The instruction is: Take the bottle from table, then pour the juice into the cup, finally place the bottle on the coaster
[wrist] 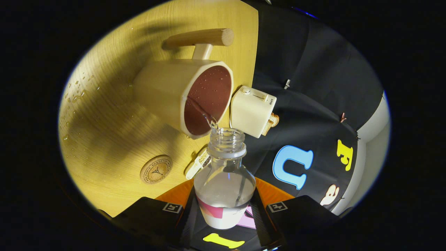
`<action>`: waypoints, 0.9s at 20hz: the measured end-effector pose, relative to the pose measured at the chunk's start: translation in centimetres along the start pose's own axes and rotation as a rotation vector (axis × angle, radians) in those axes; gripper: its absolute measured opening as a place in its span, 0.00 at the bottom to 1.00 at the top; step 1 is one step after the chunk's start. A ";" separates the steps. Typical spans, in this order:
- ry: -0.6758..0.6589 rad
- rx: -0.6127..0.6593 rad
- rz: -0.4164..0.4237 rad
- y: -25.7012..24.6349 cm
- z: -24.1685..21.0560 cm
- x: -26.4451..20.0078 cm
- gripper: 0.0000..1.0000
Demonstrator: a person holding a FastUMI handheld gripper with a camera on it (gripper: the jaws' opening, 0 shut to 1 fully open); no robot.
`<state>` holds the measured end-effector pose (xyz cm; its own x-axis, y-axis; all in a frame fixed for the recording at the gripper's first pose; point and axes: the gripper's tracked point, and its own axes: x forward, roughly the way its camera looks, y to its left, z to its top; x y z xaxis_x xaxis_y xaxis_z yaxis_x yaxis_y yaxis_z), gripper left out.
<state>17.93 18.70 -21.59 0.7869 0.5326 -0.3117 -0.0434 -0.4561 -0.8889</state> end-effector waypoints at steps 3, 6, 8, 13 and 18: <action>-0.003 -0.020 0.008 -0.1 -0.1 0.2 0.73; -0.008 -0.036 -0.002 -0.3 -0.1 0.2 0.73; -0.010 -0.055 -0.005 -0.4 -0.1 0.4 0.73; -0.026 -0.086 -0.015 -1.2 -0.1 0.5 0.73; -0.042 -0.124 -0.030 -2.4 0.2 0.7 0.73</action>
<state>18.49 20.29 -19.70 0.7603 0.5752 -0.3017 0.0582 -0.5229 -0.8504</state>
